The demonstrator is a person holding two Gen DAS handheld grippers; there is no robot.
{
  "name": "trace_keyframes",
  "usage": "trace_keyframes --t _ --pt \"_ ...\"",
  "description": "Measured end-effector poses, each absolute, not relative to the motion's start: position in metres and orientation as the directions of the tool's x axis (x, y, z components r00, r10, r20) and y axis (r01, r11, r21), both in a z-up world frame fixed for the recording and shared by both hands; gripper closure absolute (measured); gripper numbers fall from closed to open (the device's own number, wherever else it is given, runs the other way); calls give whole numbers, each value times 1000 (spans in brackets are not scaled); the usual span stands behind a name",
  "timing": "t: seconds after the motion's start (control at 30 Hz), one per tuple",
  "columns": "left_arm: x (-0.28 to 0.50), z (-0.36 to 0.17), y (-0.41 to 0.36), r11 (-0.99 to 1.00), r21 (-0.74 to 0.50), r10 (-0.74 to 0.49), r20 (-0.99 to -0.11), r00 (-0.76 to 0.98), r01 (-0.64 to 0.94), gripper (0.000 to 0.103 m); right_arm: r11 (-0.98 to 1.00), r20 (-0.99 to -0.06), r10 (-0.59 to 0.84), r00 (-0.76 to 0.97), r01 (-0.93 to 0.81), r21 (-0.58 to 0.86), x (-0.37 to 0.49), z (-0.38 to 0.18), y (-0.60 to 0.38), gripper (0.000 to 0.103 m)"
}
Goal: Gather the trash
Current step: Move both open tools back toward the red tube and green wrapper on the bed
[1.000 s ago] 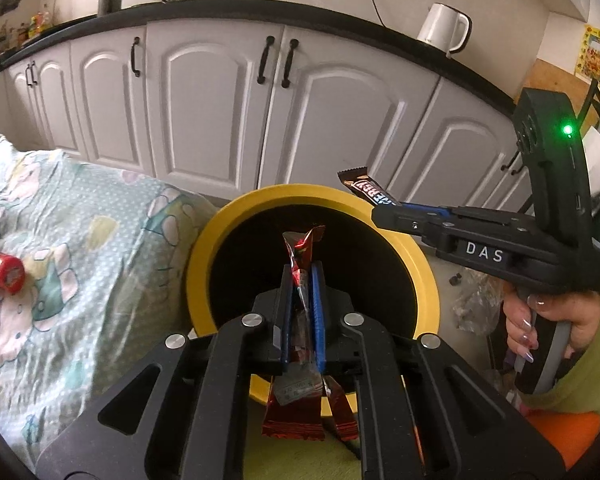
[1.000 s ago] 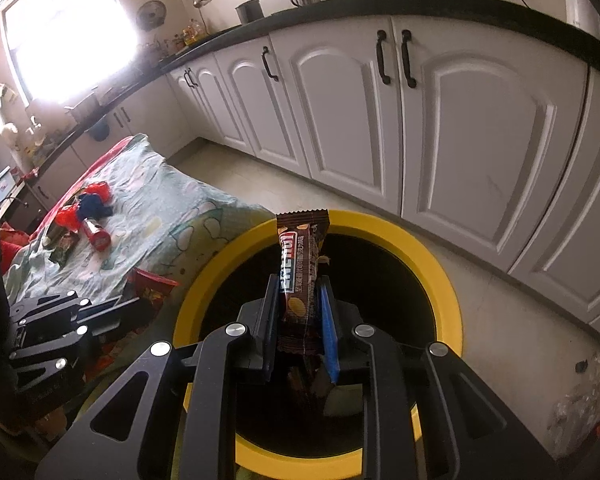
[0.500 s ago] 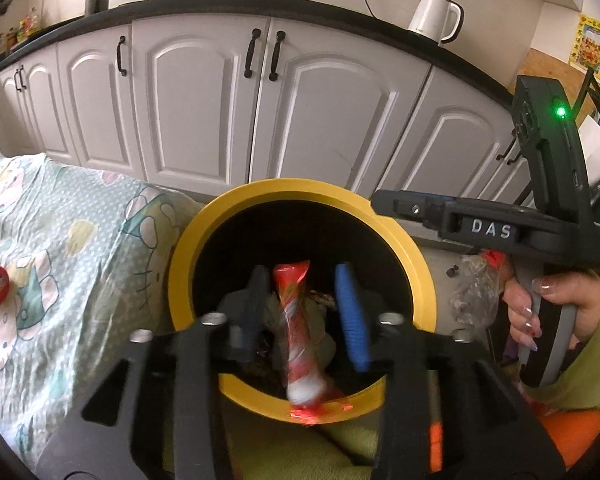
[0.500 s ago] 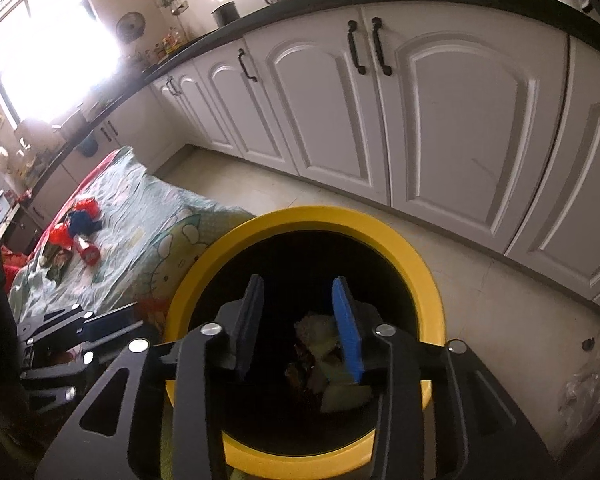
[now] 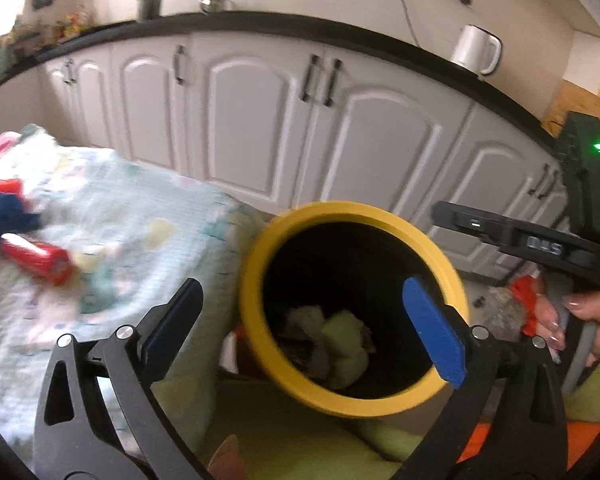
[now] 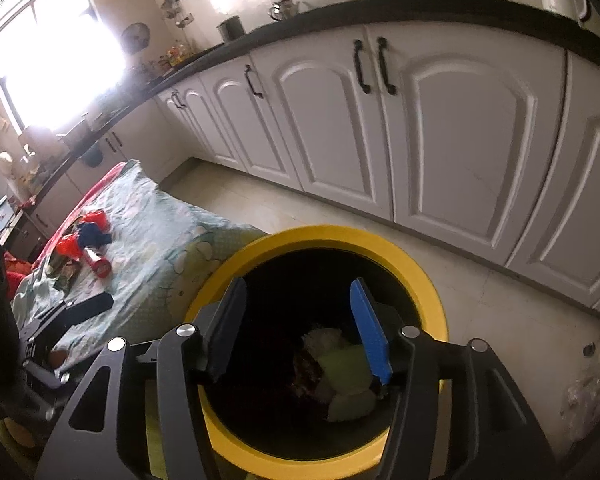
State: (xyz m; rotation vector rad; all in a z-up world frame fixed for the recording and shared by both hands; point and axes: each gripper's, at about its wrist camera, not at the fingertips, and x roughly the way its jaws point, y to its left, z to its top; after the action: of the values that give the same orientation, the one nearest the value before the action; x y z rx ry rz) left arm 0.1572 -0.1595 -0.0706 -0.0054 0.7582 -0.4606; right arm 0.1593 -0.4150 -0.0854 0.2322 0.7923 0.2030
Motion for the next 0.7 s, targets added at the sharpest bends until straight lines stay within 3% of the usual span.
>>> trace_keyframes --t 0.43,0.7 --pt "147 -46 -68 983 -84 -184 -565 805 165 11 931 -583 364 727 -310 195 146 -53 -341 30" --pt "145 -35 -14 997 -73 -60 -516 855 26 11 896 -563 431 705 -411 172 150 -40 -292 24"
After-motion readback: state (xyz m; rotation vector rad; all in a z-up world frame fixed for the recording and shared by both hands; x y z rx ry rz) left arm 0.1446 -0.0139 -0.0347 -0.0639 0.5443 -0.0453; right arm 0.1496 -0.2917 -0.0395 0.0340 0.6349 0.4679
